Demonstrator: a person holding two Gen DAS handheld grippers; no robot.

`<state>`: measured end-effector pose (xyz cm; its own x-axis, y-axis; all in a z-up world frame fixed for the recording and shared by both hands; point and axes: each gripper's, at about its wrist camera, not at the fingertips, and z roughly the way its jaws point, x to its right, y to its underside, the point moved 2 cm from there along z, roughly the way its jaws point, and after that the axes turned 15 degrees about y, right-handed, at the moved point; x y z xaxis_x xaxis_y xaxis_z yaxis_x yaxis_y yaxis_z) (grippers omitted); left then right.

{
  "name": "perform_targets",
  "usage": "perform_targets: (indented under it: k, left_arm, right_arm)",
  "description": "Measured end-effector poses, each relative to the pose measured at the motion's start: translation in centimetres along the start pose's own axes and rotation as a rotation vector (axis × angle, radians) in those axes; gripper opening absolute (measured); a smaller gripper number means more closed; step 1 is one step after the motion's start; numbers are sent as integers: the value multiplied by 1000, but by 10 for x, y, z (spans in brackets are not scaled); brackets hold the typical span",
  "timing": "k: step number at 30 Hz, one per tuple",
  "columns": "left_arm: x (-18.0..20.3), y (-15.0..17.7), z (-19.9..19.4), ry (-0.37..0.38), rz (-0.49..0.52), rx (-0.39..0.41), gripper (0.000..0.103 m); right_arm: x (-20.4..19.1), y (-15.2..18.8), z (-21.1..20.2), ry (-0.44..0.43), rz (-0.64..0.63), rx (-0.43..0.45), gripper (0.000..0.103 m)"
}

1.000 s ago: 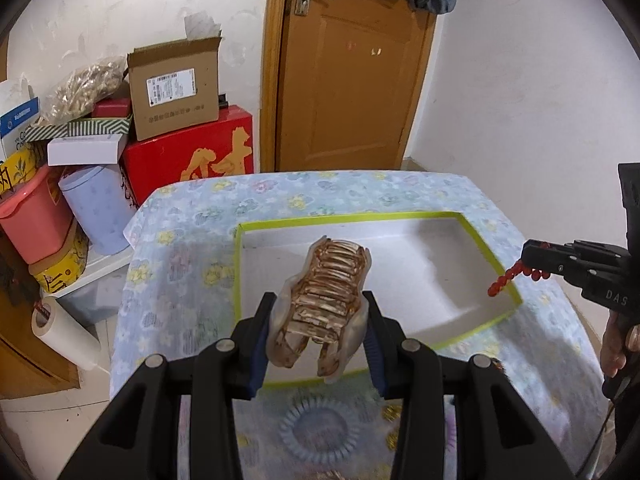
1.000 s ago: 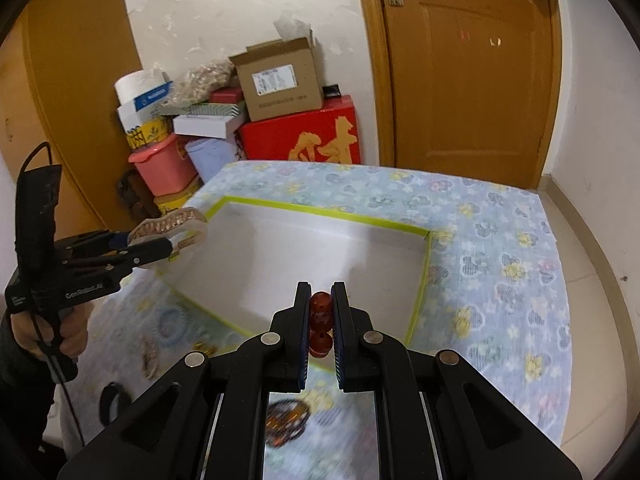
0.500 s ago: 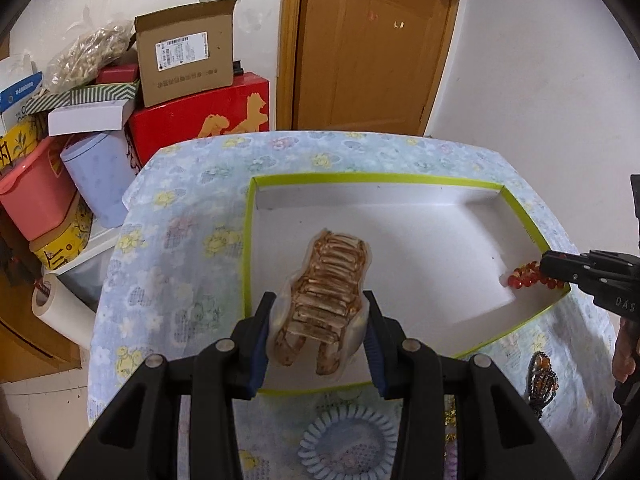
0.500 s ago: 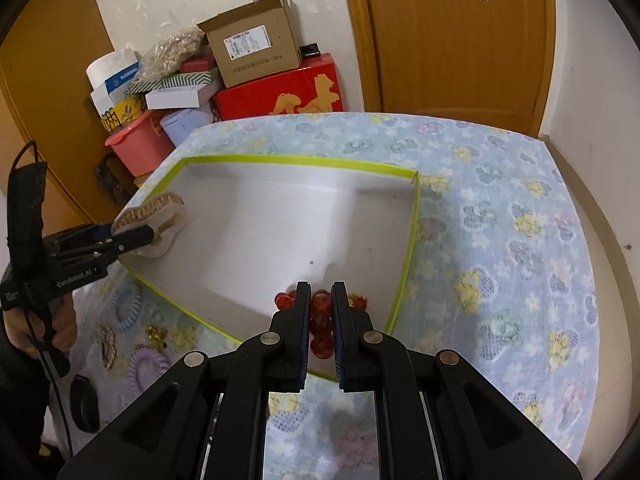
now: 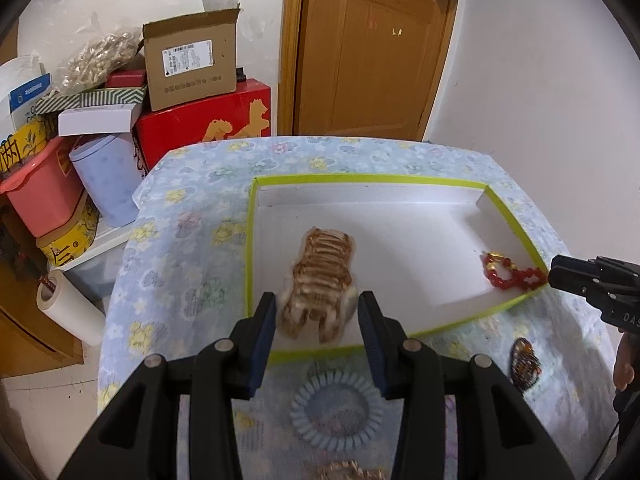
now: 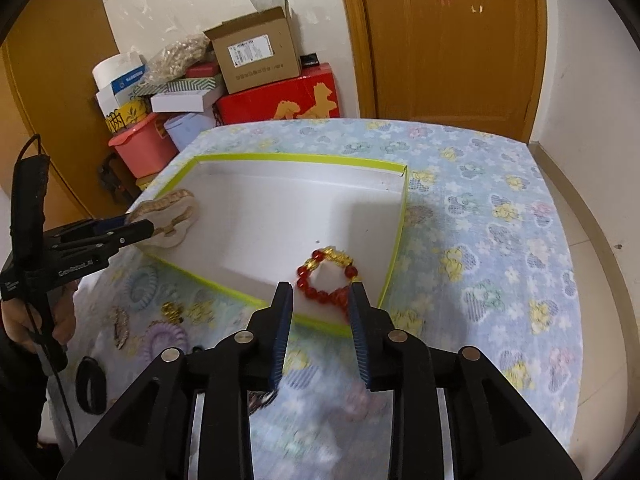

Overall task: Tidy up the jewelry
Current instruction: 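Withdraw both tools from the tray toward the remaining jewelry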

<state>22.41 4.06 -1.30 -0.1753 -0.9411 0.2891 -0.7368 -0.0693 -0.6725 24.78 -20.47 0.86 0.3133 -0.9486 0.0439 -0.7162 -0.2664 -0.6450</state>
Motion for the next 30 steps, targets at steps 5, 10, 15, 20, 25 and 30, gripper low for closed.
perform_targets:
  k: [5,10,15,20,25,30]
  left_arm:
    - [11,10,-26,5,9,23,43]
    - [22,26,-51,10,11,35,43]
    - [38,43,-72,15,12,44,43]
    - [52,64,-92,11,13,53,43]
    - [61,79,-108,12,10,63,43]
    - [63,92,-117,8,6,66,43]
  right_arm:
    - [-6,18,-28,-8,8,25,29]
    - [-15,38,-53,-11,10,40,29]
    - [-23,60,-76,-8,19,48,29]
    - [-28,77,-94,-29,13,49,29]
    - [-37,89,-106,-49,1,52,29]
    - [-45,100,-109,-79,-9,33,30]
